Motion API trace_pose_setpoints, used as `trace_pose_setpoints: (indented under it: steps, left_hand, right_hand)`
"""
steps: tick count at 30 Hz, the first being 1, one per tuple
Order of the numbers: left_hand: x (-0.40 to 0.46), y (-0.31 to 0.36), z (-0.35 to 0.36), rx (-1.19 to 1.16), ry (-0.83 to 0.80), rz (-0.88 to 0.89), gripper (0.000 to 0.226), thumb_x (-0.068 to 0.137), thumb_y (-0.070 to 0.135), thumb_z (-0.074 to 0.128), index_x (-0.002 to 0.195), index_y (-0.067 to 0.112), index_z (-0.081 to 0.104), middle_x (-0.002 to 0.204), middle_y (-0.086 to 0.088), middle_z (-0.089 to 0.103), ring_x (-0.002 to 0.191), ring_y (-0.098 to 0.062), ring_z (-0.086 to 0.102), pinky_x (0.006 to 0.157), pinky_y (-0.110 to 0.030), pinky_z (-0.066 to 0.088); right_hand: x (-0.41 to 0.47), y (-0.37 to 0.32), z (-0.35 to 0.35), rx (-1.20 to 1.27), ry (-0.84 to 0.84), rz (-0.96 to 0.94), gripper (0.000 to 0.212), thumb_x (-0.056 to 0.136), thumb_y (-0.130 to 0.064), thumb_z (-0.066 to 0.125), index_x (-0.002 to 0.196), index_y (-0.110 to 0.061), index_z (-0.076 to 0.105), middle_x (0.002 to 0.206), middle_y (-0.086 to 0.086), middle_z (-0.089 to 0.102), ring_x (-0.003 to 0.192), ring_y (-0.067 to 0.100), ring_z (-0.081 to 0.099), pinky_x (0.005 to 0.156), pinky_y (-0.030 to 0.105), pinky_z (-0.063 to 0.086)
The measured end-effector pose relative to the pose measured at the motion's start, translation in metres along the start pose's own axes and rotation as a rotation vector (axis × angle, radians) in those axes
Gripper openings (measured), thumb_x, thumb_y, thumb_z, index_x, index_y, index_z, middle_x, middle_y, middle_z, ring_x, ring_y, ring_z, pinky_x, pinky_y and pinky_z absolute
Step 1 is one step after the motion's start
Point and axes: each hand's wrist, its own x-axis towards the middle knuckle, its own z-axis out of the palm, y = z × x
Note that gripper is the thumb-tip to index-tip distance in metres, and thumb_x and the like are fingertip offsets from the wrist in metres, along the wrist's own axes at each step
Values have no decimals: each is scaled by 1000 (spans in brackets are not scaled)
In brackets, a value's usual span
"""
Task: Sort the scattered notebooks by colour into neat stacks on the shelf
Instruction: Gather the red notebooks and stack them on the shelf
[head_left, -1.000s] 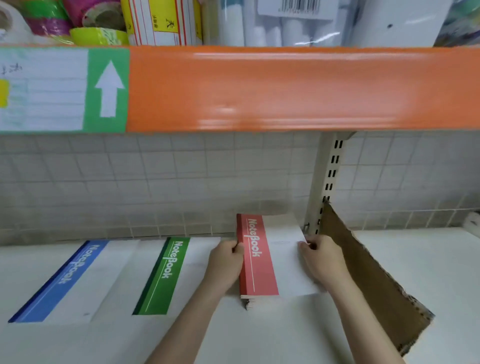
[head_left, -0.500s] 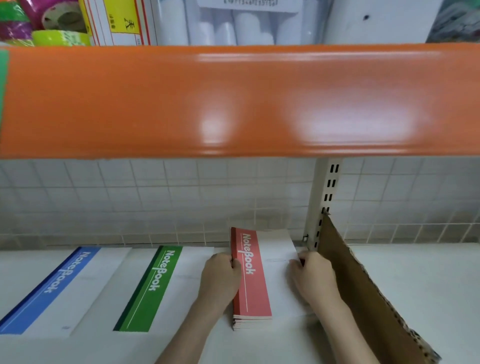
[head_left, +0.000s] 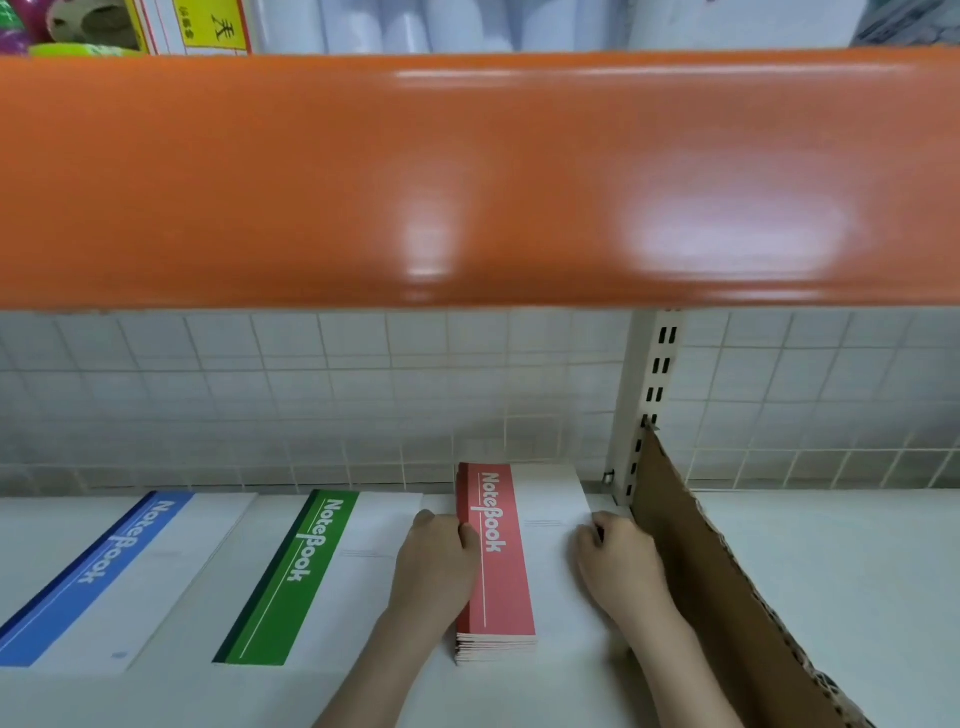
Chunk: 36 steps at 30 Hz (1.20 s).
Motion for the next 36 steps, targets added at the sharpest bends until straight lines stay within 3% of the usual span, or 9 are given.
trace_pose_setpoints:
  steps: [7, 12, 14, 19, 22, 24, 27, 30, 36]
  left_hand:
    - [-2, -8, 8, -60, 17, 5, 33, 102, 28, 33, 93, 11, 60, 95, -1, 44, 65, -4, 53, 51, -6, 35]
    - [-4, -5, 12, -99, 35, -19, 33, 103, 26, 31, 100, 9, 59, 102, -2, 45, 76, -7, 58, 64, -8, 43]
    - [-4, -6, 13, -152, 19, -36, 34, 103, 25, 30, 101, 8, 60, 103, -2, 48, 76, -7, 59, 62, -7, 43]
    - [-2, -9, 11, -409, -55, -145, 42, 103, 21, 31, 91, -3, 63, 81, -7, 67, 64, -8, 61, 51, -7, 42]
    - [-2, -8, 9, -506, -80, -211, 42, 103, 21, 31, 92, -6, 62, 82, -11, 69, 67, -15, 64, 60, -16, 47]
    - [-3, -6, 8, -557, -96, -242, 40, 103, 21, 32, 85, 3, 62, 77, -6, 68, 65, -13, 65, 57, -14, 48]
    - [-4, -4, 6, -631, -77, -279, 38, 103, 20, 34, 75, 19, 59, 79, -5, 69, 70, -16, 67, 62, -20, 52]
    - [-5, -5, 7, -624, -57, -282, 36, 103, 22, 33, 77, 21, 58, 84, -6, 69, 73, -16, 68, 59, -19, 50]
    - [-5, -6, 10, -612, -35, -270, 36, 104, 22, 32, 77, 21, 56, 84, -5, 67, 73, -16, 68, 59, -18, 49]
  right_hand:
    - [0, 6, -1, 108, -56, 3, 25, 95, -14, 40, 77, -1, 49, 68, 11, 49, 64, 20, 45, 59, 28, 33]
    - [5, 6, 0, 42, -82, -38, 26, 99, -16, 36, 93, 0, 55, 90, 15, 59, 81, 24, 56, 69, 29, 42]
    - [6, 6, 0, 48, -99, -42, 25, 100, -17, 35, 98, -1, 54, 95, 13, 59, 86, 23, 58, 75, 30, 44]
    - [5, 6, 0, 136, -93, -8, 32, 101, -23, 34, 105, -1, 57, 98, 13, 60, 87, 22, 56, 78, 34, 47]
    - [5, 7, -1, 208, -84, 40, 38, 101, -25, 35, 108, 4, 58, 97, 18, 62, 74, 18, 51, 62, 32, 49]
    - [5, 8, 0, 223, -94, 49, 38, 100, -25, 35, 107, 5, 58, 93, 18, 62, 69, 16, 48, 57, 33, 50]
    - [6, 12, 3, 237, -96, 51, 38, 101, -24, 34, 111, 5, 56, 98, 20, 63, 74, 22, 56, 61, 35, 52]
    - [6, 13, 6, 257, -82, 44, 37, 100, -25, 36, 111, 5, 56, 105, 22, 62, 93, 28, 58, 73, 37, 51]
    - [6, 13, 6, 292, -108, 40, 39, 100, -26, 38, 106, 8, 56, 93, 22, 61, 86, 31, 58, 83, 38, 48]
